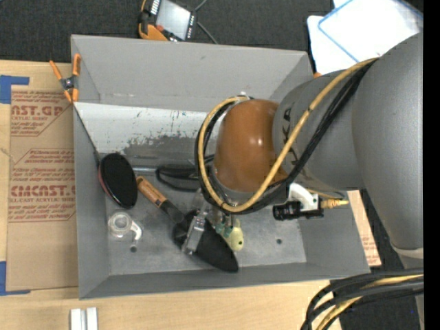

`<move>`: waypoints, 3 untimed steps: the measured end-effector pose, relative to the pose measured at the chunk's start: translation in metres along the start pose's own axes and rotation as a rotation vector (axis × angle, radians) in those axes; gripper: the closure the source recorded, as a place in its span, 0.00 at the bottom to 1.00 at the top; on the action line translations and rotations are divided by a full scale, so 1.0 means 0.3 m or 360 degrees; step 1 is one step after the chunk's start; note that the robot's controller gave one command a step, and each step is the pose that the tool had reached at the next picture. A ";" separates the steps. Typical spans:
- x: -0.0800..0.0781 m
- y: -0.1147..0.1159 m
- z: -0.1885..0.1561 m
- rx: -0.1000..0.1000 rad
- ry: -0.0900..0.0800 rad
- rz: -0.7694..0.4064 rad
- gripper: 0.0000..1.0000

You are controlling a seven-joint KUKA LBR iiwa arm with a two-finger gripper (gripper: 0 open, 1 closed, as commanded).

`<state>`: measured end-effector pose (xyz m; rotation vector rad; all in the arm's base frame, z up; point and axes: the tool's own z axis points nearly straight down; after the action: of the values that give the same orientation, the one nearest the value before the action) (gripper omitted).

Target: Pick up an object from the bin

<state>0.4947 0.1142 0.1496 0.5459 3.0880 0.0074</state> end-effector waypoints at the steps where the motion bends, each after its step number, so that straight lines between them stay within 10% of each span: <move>1: 0.003 -0.036 0.153 0.0013 0.0018 0.0196 0.00; 2: -0.024 -0.133 0.264 -0.0006 -0.0008 0.0307 0.00; 3: -0.011 -0.094 0.248 -0.0009 -0.0012 0.0634 1.00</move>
Offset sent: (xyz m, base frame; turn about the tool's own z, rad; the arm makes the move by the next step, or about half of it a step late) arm -0.0070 -0.0400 -0.0796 0.1932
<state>0.4887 0.0868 0.0751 1.1437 2.9121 0.0152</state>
